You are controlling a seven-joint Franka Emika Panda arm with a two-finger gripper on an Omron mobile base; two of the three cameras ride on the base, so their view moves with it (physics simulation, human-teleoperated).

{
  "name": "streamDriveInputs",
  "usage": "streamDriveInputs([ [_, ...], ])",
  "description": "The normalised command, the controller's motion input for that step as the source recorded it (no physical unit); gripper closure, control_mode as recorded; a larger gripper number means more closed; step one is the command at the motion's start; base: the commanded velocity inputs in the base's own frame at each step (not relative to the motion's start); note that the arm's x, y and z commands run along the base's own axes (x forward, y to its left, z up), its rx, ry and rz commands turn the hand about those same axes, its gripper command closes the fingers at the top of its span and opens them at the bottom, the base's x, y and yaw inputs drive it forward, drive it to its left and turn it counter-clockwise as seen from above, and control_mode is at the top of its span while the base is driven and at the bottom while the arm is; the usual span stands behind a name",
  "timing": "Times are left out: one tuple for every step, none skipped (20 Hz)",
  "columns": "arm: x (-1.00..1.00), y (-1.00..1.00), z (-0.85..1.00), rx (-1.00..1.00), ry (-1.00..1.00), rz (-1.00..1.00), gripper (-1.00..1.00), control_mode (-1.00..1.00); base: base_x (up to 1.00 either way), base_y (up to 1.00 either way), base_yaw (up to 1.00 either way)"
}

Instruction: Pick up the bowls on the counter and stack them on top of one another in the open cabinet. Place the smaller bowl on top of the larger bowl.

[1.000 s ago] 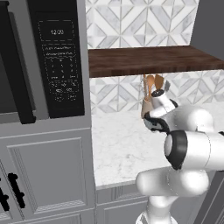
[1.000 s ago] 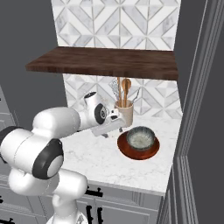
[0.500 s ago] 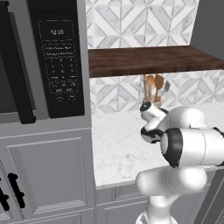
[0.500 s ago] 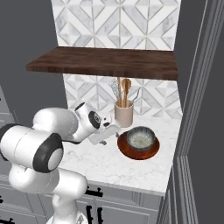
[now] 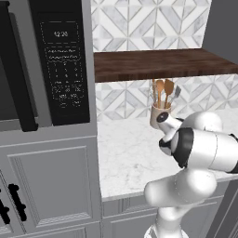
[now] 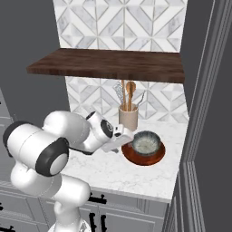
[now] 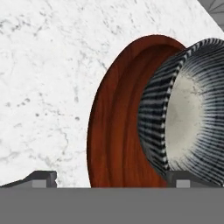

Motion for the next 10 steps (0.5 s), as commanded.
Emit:
streamDriveInputs([
  [0.0,-0.05,-0.21,0.0,-0.03,-0.05,-1.0,-1.0,0.0,0.0,0.0],
  [0.0,-0.01,-0.2,0.0,-0.04,-0.05,-1.0,-1.0,0.0,0.0,0.0],
  [0.0,0.0,-0.2,0.0,-0.04,-0.04,-1.0,-1.0,0.0,0.0,0.0],
  [0.0,0.0,-0.19,0.0,-0.04,-0.04,-1.0,-1.0,0.0,0.0,0.0],
  [0.0,-0.01,-0.21,0.0,-0.05,-0.04,-1.0,-1.0,0.0,0.0,0.0],
  [0.0,-0.04,-0.22,-0.01,-0.06,-0.04,-1.0,-1.0,0.0,0.0,0.0],
  [0.0,-0.05,-0.24,-0.03,-0.04,-0.05,1.0,-1.0,0.0,0.0,0.0],
  [0.0,-0.08,-0.2,-0.03,-0.05,-0.05,1.0,-1.0,0.0,0.0,0.0],
  [0.0,-0.1,-0.09,0.0,-0.06,-0.05,1.0,-1.0,0.0,0.0,0.0],
  [0.0,-0.05,0.0,0.0,0.0,-0.02,1.0,-1.0,0.0,0.0,0.0],
])
